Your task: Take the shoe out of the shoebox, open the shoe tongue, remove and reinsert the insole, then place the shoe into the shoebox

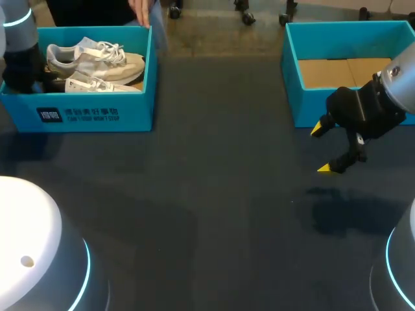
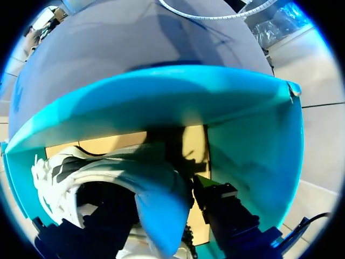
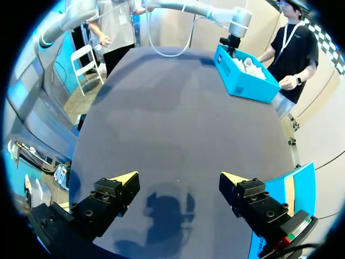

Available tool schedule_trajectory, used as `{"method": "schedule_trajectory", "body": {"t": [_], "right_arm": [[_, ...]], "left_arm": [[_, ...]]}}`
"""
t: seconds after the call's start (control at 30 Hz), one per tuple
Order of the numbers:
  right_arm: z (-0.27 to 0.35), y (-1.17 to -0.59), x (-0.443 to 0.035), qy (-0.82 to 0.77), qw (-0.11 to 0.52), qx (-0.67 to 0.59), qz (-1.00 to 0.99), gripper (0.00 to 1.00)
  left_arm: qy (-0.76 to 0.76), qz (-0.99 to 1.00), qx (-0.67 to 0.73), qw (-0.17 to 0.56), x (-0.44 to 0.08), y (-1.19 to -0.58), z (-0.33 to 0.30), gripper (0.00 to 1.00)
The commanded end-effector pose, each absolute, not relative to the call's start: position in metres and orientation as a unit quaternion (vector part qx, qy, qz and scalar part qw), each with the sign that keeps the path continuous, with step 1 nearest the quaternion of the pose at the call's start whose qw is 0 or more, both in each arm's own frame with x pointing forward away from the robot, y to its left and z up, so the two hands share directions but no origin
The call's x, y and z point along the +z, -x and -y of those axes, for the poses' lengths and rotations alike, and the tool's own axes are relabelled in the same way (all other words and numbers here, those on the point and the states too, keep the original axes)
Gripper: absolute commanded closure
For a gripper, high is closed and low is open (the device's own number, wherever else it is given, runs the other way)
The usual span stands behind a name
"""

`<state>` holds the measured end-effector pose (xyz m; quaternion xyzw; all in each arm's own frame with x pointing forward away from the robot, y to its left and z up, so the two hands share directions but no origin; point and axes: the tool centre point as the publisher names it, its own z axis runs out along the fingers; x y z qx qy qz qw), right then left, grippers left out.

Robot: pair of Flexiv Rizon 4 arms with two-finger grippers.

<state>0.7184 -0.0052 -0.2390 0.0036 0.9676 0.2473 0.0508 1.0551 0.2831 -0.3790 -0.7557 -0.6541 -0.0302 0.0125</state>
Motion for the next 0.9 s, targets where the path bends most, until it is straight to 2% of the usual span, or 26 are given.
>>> {"method": "schedule_trajectory", "body": {"t": [0.03,0.07,0.1,0.17,0.2,0.5,0.9], "right_arm": [[0.005,-0.718,-0.239,-0.004,0.052,0.247,-0.968,0.00],[0.005,-0.718,-0.239,-0.004,0.052,0.247,-0.968,0.00],[0.005,-0.718,-0.239,-0.004,0.052,0.247,-0.968,0.00],[0.005,-0.718,-0.239,-0.004,0.052,0.247,-0.968,0.00],[0.005,-0.718,-0.239,-0.004,0.052,0.247,-0.968,0.00],[0.005,-0.718,-0.239,-0.004,0.052,0.247,-0.968,0.00],[0.005,-0.718,-0.239,-0.004,0.052,0.247,-0.968,0.00]], "left_arm": [[0.756,0.654,-0.030,0.015,-0.381,-1.058,-0.284,0.54],[0.755,0.655,-0.028,0.008,-0.379,-1.057,-0.285,0.57],[0.755,0.655,-0.028,0.007,-0.378,-1.057,-0.285,0.65],[0.755,0.655,-0.030,0.007,-0.375,-1.058,-0.287,0.97],[0.755,0.655,-0.030,0.008,-0.373,-1.059,-0.289,1.00],[0.761,0.648,-0.017,0.031,-0.352,-1.066,-0.298,1.00],[0.764,0.644,-0.017,0.036,-0.295,-1.082,-0.313,1.00]]}}
